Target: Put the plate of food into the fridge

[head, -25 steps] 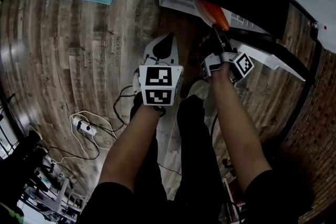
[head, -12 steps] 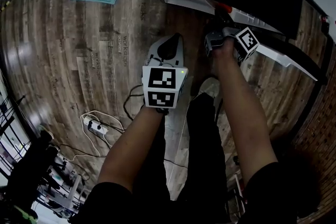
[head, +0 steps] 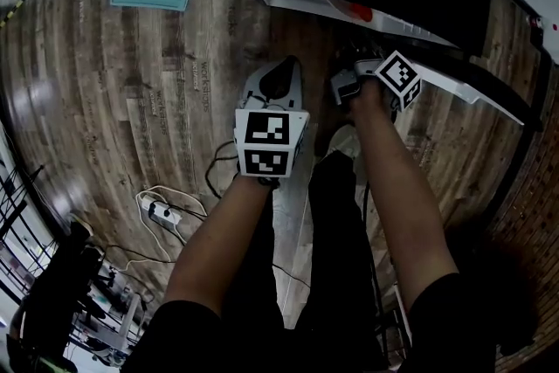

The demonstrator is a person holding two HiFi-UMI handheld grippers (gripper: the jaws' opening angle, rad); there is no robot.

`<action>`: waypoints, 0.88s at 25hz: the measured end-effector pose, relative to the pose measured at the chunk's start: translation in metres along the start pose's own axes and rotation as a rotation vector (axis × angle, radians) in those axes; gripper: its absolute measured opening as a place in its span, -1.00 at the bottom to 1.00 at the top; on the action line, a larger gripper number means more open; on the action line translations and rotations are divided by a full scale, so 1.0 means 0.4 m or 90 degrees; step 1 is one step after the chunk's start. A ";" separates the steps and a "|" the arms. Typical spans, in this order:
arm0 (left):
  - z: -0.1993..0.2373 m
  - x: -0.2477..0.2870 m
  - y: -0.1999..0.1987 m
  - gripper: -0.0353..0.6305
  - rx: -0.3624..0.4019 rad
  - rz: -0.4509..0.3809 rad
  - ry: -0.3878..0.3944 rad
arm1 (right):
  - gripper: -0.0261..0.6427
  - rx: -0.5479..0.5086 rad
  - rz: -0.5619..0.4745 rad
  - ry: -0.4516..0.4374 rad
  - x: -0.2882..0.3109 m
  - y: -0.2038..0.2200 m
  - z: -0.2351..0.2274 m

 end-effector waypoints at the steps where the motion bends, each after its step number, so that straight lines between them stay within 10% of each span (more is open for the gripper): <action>1: -0.004 -0.002 -0.003 -0.90 0.001 -0.001 0.000 | -0.88 -0.018 0.009 -0.003 -0.021 0.011 0.007; 13: -0.131 -0.140 -0.164 -0.90 -0.022 -0.026 0.005 | -0.89 -0.395 -0.016 0.088 -0.405 0.068 0.333; 22: -0.361 -0.410 -0.469 -0.90 0.052 -0.114 0.023 | -0.89 -0.643 -0.107 0.108 -0.687 -0.014 0.727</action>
Point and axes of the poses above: the fingertips, and each gripper's own axes: x forward along the fingers, z to its left, y out of its underside, the point moved 2 cm from there along -x, backward along the fingers, and after that the axes turned 7 degrees about z, right-handed, at the moved point
